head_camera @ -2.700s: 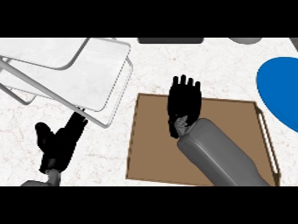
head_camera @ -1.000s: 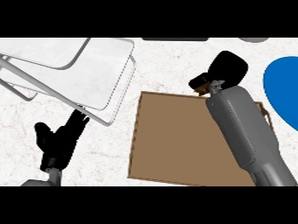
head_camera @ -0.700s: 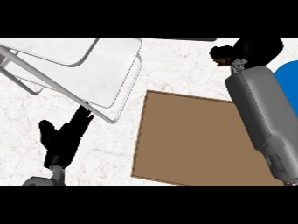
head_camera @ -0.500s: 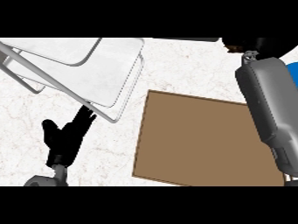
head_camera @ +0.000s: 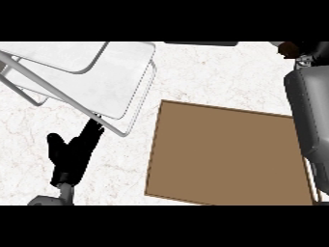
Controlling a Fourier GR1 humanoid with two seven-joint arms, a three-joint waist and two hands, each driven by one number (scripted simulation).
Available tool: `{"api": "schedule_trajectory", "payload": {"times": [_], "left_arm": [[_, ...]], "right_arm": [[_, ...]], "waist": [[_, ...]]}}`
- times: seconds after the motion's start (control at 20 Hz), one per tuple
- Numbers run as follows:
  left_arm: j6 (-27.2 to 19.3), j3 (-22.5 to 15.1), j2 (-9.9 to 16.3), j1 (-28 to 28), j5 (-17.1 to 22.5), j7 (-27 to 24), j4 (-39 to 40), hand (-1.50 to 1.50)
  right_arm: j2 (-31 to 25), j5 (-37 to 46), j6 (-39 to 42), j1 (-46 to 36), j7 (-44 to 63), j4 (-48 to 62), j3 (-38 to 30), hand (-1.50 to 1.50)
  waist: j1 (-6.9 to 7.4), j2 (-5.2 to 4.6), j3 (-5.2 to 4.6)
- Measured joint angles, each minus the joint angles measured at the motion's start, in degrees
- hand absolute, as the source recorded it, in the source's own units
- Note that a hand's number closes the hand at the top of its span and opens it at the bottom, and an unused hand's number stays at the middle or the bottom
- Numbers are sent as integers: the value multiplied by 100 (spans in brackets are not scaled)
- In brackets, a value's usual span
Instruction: Pick the sweet potato from the tray and place it in the plate
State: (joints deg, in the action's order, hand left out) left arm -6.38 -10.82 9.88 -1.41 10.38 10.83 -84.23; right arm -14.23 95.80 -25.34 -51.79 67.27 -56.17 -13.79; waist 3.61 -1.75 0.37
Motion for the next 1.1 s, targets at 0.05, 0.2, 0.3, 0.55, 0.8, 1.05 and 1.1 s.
{"api": "schedule_trajectory", "payload": {"times": [0.05,0.2,0.3,0.55,0.8,1.05,1.1], "left_arm": [[-6,-3,-11,8,0,3,-5,0],[-68,-13,-43,24,-35,34,-21,0],[-91,-5,-46,49,-51,34,-21,0],[-113,35,-49,97,-52,35,-8,0],[-54,109,7,66,9,149,-10,0],[-47,142,-23,83,3,106,30,0],[-57,142,-41,86,-16,66,54,0]], "right_arm": [[-16,121,-156,63,-17,-8,-123,150],[-39,465,-584,301,-84,27,-490,150],[-63,713,-837,491,-127,38,-731,150],[-135,1156,-1480,944,-244,27,-1426,150],[-258,1218,-2200,1221,-438,292,-2130,150],[-419,1009,-2934,1395,-621,704,-2712,150],[-507,923,-3059,1397,-625,838,-2806,150]], "waist": [[-8,0,0],[-53,15,3],[-88,31,2],[-166,64,4],[-186,84,1],[-211,113,3],[-210,115,3]]}}
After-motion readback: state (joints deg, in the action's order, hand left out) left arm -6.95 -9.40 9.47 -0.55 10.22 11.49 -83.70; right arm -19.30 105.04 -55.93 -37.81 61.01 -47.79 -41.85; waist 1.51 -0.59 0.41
